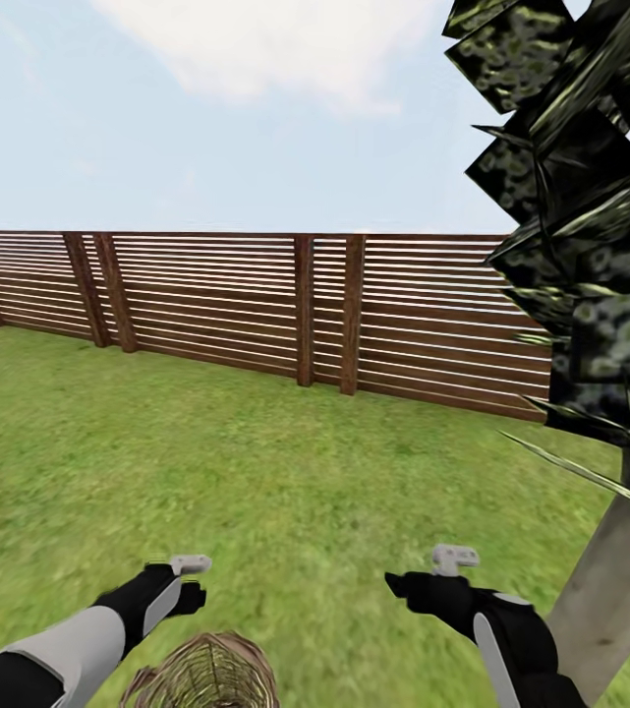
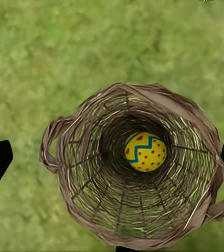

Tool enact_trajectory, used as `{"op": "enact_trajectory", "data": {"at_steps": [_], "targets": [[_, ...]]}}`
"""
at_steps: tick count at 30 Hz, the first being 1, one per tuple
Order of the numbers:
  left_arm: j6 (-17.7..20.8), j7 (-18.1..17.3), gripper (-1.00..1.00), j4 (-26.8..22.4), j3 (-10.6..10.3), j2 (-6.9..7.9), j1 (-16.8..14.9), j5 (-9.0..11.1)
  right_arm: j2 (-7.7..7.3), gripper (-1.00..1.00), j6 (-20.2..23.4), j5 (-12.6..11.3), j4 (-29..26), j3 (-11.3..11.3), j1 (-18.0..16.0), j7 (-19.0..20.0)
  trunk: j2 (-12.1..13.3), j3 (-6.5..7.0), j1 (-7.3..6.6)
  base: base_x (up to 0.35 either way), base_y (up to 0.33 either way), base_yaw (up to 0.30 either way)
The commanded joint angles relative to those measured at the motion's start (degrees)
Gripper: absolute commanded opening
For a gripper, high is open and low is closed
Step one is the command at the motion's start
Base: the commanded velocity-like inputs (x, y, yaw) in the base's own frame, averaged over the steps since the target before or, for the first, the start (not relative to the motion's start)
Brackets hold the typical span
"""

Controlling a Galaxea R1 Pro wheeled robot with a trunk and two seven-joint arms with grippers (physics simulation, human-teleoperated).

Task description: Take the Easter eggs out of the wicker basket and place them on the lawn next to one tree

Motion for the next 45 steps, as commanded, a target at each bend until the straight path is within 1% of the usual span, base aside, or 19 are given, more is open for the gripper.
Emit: {"op": "enact_trajectory", "data": {"at_steps": [1, 2, 7, 9, 14, 22, 45], "targets": [[0.0, 0.4, 1.00, -0.2, -0.5, 0.04, 0.1, 0.6, 0.05, 1.00, 0.3, -0.3, -0.1, 0.1, 0.0, 0.1, -0.5, -0.27, 0.24, 0.000, 0.000, 0.000], [-0.4, 0.3, 1.00, -0.2, -0.5, 0.03, 0.3, 0.6, 0.06, 1.00, 0.3, -0.3, -0.1, 0.5, 0.0, 0.1, -0.9, -0.45, 0.46, 0.000, 0.000, 0.000], [-1.3, 0.3, 1.00, -0.2, -0.7, 0.08, 0.7, 0.6, 0.05, 1.00, 0.3, -0.3, -0.1, 1.1, 0.0, 0.1, -2.9, -1.35, 1.55, 0.000, 0.000, 0.000], [-2.6, 0.3, 1.00, -0.2, -0.7, 0.10, 1.0, 0.5, 0.06, 1.00, 0.3, -0.3, -0.1, 1.3, 0.0, 0.1, -3.7, -1.70, 1.99, 0.000, 0.000, 0.000], [-4.3, 0.3, 1.00, -0.2, -0.7, 0.11, 1.7, 0.5, -0.01, 1.00, 0.3, -0.3, -0.1, 1.3, 0.0, 0.1, -5.7, -2.60, 3.09, 0.000, 0.000, 0.000], [-5.7, 0.0, 1.00, -0.2, -0.7, 0.11, 2.3, 0.6, -0.03, 1.00, 0.3, -0.3, 0.0, 1.2, 0.0, 0.1, -8.9, -4.04, 4.85, 0.000, 0.000, 0.000], [-6.3, 0.0, 1.00, -0.2, -0.7, 0.02, 3.6, 0.5, -0.11, 1.00, 0.2, -0.4, -0.1, 1.0, 0.0, 0.2, -18.1, -8.17, 9.90, 0.000, 0.000, 0.000]]}}
